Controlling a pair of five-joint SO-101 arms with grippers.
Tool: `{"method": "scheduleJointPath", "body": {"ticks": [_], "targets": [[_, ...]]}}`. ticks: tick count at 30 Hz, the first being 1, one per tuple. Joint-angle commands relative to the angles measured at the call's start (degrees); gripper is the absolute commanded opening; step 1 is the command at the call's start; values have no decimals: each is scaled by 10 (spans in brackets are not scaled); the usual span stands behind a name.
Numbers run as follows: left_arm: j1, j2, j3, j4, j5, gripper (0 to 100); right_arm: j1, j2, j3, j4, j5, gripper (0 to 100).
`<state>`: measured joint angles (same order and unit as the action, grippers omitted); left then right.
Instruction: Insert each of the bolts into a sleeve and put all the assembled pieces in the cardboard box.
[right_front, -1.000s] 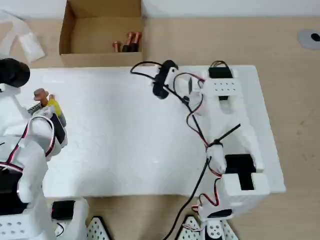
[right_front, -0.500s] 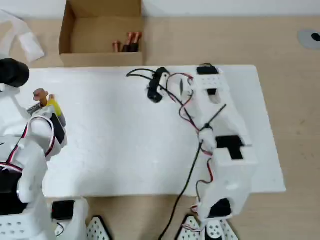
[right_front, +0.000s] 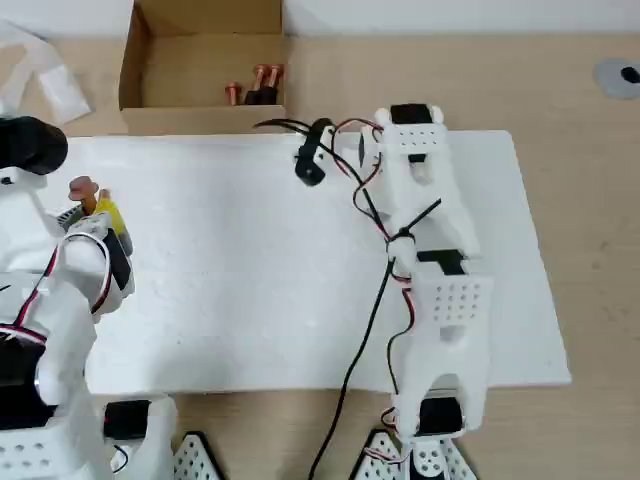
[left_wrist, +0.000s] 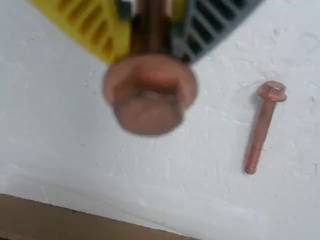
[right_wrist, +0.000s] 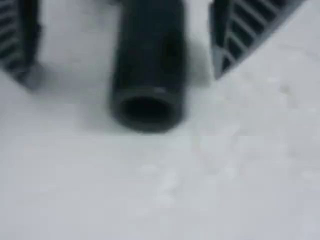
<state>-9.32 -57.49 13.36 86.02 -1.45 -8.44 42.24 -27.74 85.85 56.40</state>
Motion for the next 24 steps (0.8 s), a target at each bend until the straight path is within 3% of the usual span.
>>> {"method": "scheduleJointPath", "body": {"ticks": [1, 14, 19, 24], "targets": [[-6, -6, -2, -16, -5, 6, 0, 37, -32, 45, 5, 133], [-6, -7, -6, -15, -5, 6, -7, 56, -50, 113, 2, 112], [-6, -7, -7, -14, -5, 6, -7, 56, -49, 113, 1, 17], [-6, -7, -7, -12, -3, 6, -5, 56, -49, 114, -24, 9]]}}
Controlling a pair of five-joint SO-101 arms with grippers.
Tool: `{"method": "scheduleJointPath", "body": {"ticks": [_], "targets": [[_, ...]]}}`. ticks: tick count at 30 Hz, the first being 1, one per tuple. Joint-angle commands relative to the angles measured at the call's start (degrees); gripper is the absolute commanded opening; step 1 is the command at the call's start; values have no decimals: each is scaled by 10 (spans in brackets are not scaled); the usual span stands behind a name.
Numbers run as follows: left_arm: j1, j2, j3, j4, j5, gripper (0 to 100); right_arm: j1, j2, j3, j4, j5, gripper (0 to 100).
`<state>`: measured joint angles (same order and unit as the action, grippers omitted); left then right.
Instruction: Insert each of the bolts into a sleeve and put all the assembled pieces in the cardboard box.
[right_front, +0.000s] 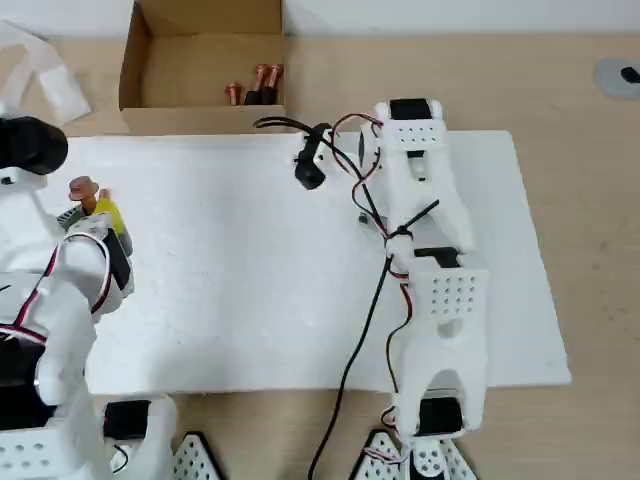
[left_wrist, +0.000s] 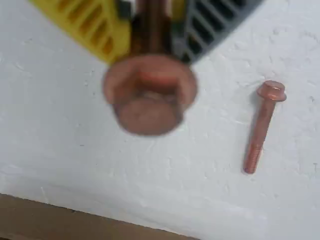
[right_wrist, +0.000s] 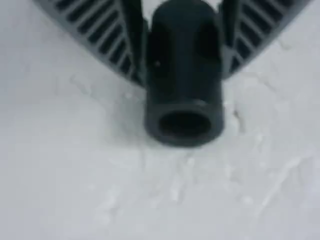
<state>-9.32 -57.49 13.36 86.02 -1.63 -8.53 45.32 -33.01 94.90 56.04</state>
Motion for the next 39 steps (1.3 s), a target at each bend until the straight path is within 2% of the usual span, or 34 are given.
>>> {"method": "scheduleJointPath", "body": {"ticks": [1, 5, 9, 12, 17, 27, 29, 32, 35, 39], "targets": [[-6, -7, -7, -12, -1, 6, -4, 25, 4, 24, -27, 9], [-6, -22, -7, -12, -1, 6, -6, 24, 2, 24, -49, 9], [-6, -64, -3, -12, -3, 6, -5, 24, -48, 38, -106, 9], [-6, -95, -2, -11, -4, 6, -10, 24, -92, 73, -108, 9], [-6, -144, -2, -11, -4, 6, -30, 21, -151, 76, -105, 9], [-5, -195, 0, -11, -4, 6, -58, -131, -235, 76, -209, 9], [-5, -197, 12, -14, -4, 6, -72, -188, -233, 76, -243, 9], [-5, -200, 50, -28, 0, 6, -100, -284, -224, 76, -338, 9], [-5, -200, 107, -99, 1, 6, -139, -396, -192, 76, -437, 9], [-3, -200, 163, -199, 19, 6, -226, -557, -102, 76, -498, 9]]}}
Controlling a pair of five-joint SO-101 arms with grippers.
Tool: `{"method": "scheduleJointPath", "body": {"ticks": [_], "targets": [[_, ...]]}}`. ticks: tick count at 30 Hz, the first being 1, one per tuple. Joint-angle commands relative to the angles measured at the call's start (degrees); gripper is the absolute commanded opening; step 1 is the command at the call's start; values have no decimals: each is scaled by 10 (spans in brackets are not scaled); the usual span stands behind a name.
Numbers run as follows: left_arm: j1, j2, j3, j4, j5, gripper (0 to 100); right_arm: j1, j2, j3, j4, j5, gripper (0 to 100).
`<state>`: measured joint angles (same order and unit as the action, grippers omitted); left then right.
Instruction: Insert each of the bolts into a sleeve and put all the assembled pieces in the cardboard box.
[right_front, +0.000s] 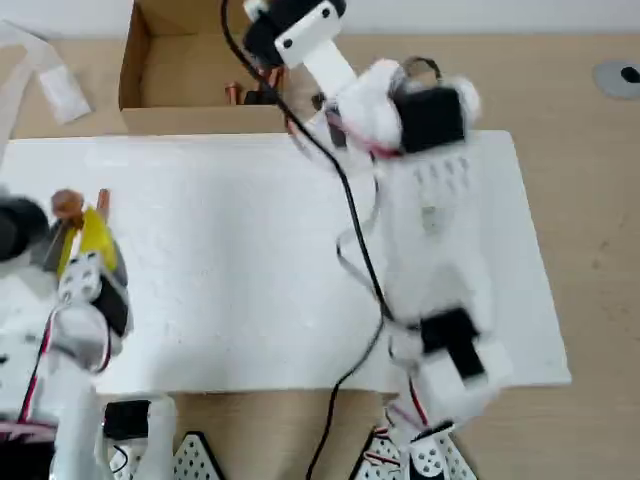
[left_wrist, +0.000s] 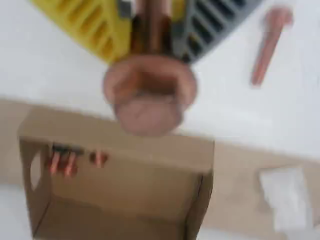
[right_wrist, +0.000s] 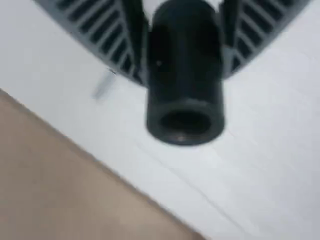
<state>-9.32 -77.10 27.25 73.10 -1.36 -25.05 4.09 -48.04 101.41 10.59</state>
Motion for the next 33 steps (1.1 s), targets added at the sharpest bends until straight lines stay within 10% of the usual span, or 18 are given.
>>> {"method": "scheduleJointPath", "body": {"ticks": [1, 9, 21, 33], "targets": [[-2, -3, 35, -89, 25, 6, -86, -182, 80, 11, -52, 9], [0, 1, 70, -142, 31, 6, -138, -424, 467, -64, -147, 9], [167, 2, 105, -222, 33, 6, -291, -778, 1098, -588, -149, 9], [208, -3, 105, -179, 84, 6, -310, -1009, 1282, -730, -202, 9]]}}
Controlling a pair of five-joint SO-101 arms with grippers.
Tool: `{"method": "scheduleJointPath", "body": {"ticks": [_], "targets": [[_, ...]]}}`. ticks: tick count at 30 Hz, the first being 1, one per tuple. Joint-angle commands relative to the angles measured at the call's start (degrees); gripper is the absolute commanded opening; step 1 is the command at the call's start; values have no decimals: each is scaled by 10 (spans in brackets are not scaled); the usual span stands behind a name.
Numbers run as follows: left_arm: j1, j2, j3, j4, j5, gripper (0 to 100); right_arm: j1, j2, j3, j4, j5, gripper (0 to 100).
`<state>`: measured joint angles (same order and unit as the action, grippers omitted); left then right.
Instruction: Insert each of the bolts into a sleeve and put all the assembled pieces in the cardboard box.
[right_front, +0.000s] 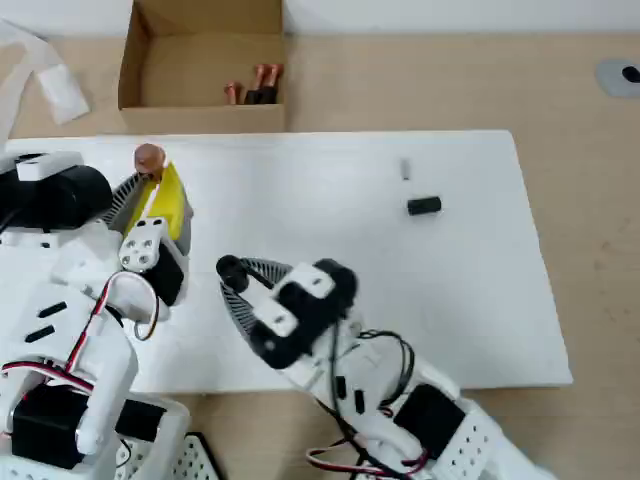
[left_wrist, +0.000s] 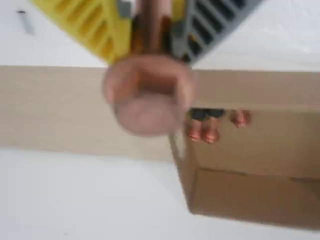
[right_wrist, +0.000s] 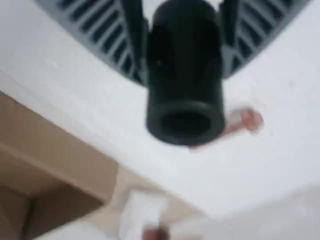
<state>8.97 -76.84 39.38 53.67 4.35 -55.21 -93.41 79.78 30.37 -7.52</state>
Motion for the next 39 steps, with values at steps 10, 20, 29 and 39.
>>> {"method": "scheduleJointPath", "body": {"ticks": [10, 20, 29, 39], "targets": [[99, -2, -95, 105, 42, 6, -7, -45, 19, -19, -32, 9], [114, -4, -117, 132, 45, 6, -7, -42, 22, -18, -32, 9], [151, 0, -113, 128, 34, 6, -7, -42, 22, -18, -32, 9], [151, -1, -92, 128, -19, 6, -7, -42, 22, -18, -32, 9]]}}
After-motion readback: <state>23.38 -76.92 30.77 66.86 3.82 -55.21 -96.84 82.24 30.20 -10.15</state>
